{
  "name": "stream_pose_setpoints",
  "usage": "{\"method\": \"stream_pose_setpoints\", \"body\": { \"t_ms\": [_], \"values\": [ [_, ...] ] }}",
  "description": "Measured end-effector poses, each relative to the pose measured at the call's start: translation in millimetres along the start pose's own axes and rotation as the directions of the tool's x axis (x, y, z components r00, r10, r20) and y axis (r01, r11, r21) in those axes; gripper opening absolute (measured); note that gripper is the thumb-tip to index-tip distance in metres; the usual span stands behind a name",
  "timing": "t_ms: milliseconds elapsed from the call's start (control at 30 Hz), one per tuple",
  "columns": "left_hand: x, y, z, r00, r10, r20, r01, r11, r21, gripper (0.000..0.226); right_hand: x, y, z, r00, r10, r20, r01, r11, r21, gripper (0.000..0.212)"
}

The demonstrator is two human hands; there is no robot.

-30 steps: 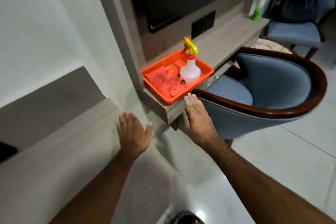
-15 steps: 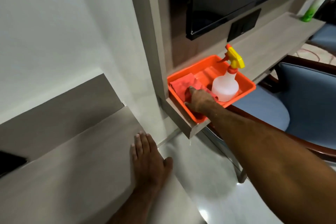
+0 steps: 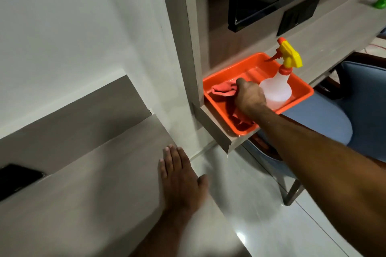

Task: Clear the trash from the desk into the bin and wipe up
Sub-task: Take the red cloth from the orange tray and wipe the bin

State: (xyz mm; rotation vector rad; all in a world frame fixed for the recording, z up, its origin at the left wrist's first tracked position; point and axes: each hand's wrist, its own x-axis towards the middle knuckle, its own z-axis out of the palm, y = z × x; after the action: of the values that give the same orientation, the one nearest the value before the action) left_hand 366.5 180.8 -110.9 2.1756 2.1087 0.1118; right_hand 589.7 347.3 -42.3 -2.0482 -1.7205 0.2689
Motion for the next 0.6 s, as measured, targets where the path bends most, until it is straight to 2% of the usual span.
{"method": "stream_pose_setpoints", "body": {
  "t_ms": [133,200,267,367,433,533,600],
  "values": [
    [4,0,2,1.000,-0.020,0.007,0.020,1.000,-0.011,0.102,-49,-6,-29,0.964,-0.072,-0.254,0.108,0.986,0.129,0.021],
    [2,-2,1,1.000,-0.009,0.021,0.010,0.999,-0.036,0.100,-101,-6,-44,0.935,-0.085,-0.344,0.162,0.966,0.202,0.031],
    [-2,0,-8,0.997,0.073,0.012,-0.071,0.993,-0.098,0.093,-163,-3,-55,0.925,-0.015,-0.381,0.135,0.947,0.292,0.041],
    [-32,20,-23,0.947,0.307,-0.095,-0.317,0.939,-0.131,0.081,-265,25,-58,0.946,0.205,-0.250,-0.044,0.848,0.528,0.041],
    [-68,49,-19,0.906,0.375,-0.198,-0.408,0.898,-0.166,0.077,-327,60,-45,0.915,0.382,-0.127,-0.234,0.762,0.603,0.038],
    [-163,95,23,0.786,0.532,-0.315,-0.611,0.743,-0.272,0.069,-419,118,-7,0.806,0.590,0.039,-0.513,0.664,0.544,0.037],
    [-225,111,69,0.690,0.659,-0.300,-0.724,0.625,-0.291,0.058,-467,152,26,0.736,0.662,0.144,-0.644,0.618,0.451,0.033]
  ]
}}
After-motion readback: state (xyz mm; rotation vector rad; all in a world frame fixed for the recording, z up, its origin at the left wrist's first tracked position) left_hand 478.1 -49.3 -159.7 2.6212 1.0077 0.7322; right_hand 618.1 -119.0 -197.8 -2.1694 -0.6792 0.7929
